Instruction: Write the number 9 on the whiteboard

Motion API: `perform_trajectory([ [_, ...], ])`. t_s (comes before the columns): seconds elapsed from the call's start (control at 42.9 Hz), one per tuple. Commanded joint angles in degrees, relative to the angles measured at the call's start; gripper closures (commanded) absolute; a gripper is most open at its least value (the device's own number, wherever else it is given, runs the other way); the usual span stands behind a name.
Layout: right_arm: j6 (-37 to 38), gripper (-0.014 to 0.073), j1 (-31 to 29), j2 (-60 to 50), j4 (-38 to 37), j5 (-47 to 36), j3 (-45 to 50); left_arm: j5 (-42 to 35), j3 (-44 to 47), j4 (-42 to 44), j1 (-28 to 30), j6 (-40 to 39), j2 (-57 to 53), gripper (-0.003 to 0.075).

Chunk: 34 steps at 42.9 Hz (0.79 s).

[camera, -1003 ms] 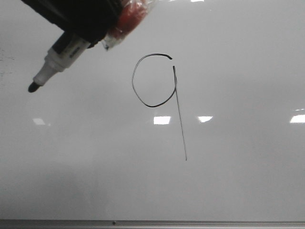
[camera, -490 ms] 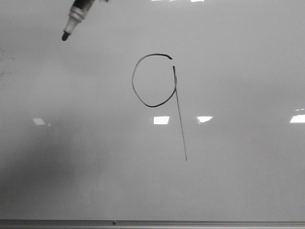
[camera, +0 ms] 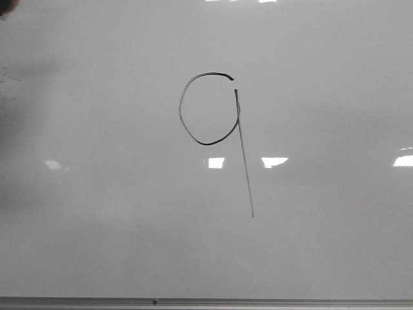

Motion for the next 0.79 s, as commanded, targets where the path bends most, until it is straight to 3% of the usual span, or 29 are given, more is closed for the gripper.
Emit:
perform_trajectory([
  [0.0,-0.05,0.0663,-0.37,-0.94,1.14,-1.68,-1.46,-4.98,-0.53,8.25,2.25,-9.94,-1.43,0.0739],
  [0.14,-0.05,0.0663,-0.37,-0.94,1.14,-1.68,-1.46,-12.61,3.69,10.98,5.19,-15.19,-0.87,0.0739],
  [0.536,-0.05,0.0663,-0.37,-0.94,1.14,-1.63,-1.46,-28.49,9.47,4.90,5.75,-15.49,11.32,0.0739],
  [0.77,-0.05,0.0663,-0.37,-0.94,1.14,-0.81,-1.46,-30.08,9.36,4.90,5.75,-15.49,13.89,0.0727],
])
